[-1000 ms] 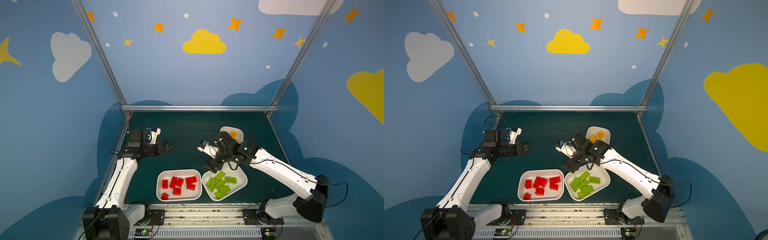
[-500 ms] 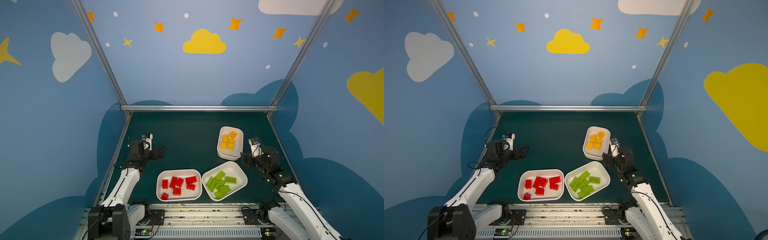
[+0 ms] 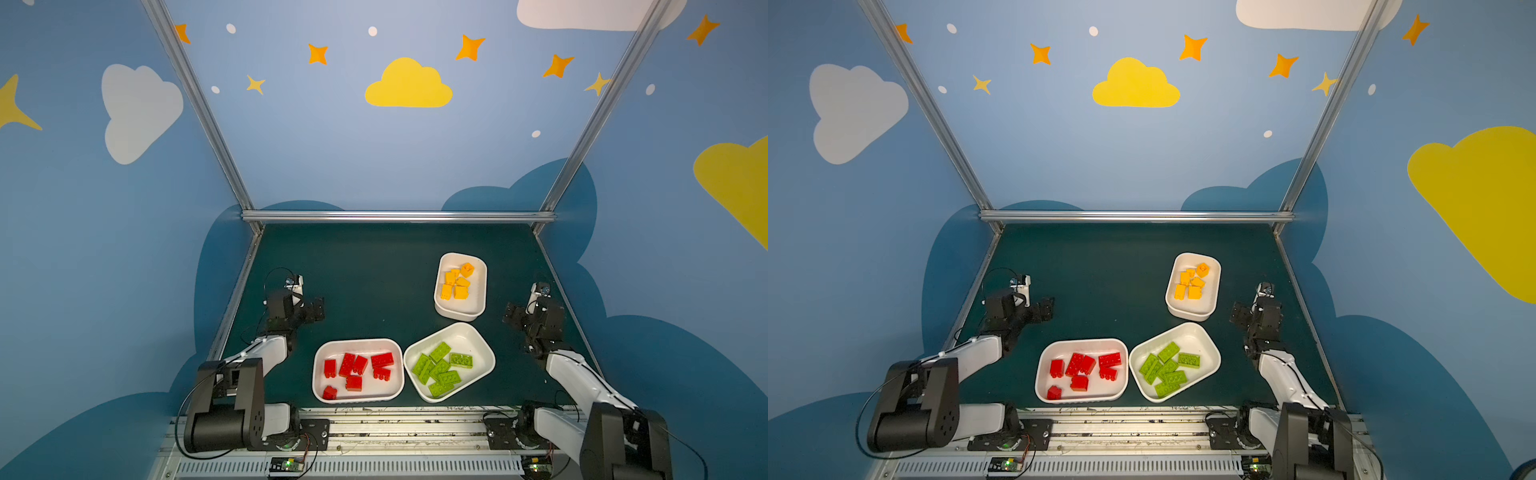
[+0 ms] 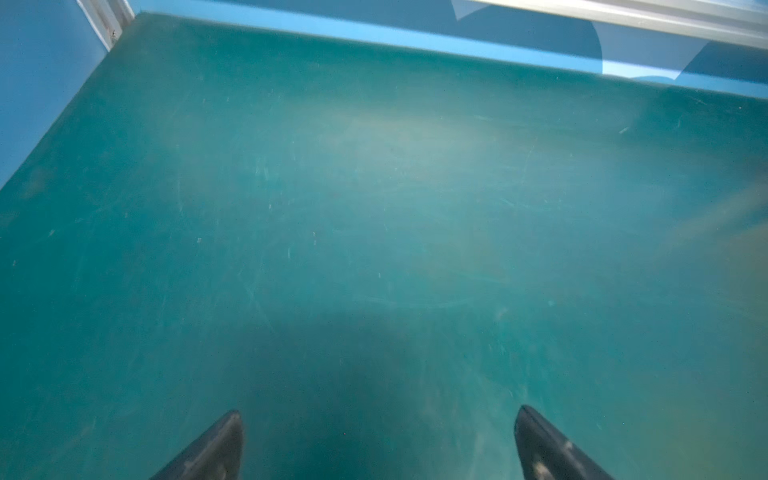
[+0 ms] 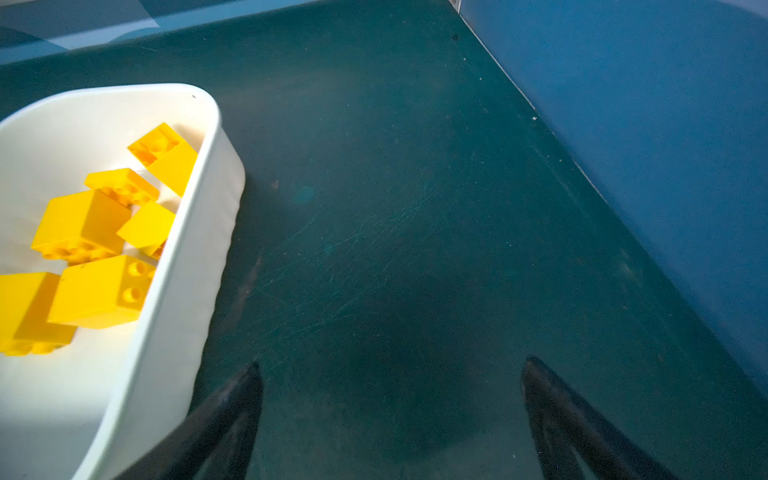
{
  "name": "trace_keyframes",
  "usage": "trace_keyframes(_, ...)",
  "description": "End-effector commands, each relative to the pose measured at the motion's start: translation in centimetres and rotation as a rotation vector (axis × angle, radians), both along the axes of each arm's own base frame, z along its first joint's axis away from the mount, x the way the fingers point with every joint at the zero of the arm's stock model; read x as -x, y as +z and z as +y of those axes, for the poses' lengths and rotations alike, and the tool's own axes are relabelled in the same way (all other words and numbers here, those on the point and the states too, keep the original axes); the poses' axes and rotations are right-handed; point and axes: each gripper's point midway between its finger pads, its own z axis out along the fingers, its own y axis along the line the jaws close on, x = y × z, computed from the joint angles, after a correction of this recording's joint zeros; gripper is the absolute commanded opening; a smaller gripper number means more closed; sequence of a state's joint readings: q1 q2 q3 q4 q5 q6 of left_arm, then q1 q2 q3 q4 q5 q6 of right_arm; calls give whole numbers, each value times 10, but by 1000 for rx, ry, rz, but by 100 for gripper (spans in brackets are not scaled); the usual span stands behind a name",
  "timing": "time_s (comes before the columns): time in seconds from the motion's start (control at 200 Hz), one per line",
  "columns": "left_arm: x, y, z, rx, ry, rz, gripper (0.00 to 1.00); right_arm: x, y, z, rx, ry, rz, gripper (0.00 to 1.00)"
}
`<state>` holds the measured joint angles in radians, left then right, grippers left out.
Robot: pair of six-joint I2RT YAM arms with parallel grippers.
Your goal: Sort the legos into containers by color
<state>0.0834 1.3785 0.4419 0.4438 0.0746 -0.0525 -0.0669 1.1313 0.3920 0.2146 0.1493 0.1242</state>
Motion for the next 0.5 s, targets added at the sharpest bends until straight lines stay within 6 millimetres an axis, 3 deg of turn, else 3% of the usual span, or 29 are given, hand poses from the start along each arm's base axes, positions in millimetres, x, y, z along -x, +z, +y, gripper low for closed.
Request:
trace_keyframes(0.0, -30, 22, 0, 4, -16, -105, 100, -28, 24, 0, -38, -4, -117, 96)
trace_keyframes(0.075, -37, 10, -10, 7, -82, -76, 100, -40, 18, 3, -80, 8, -60, 96)
trace_keyframes(0.275, -35, 13, -14, 4, -113, -84, 100, -62, 9, 23, -100, 90, -42, 96)
trace_keyframes(0.39, -34, 13, -17, 2, -122, -87, 100, -64, 3, 29, -78, 92, -6, 96)
trace_keyframes(0.495, -31, 13, -18, -1, -130, -105, 100, -60, -6, 34, 18, 81, -83, 95)
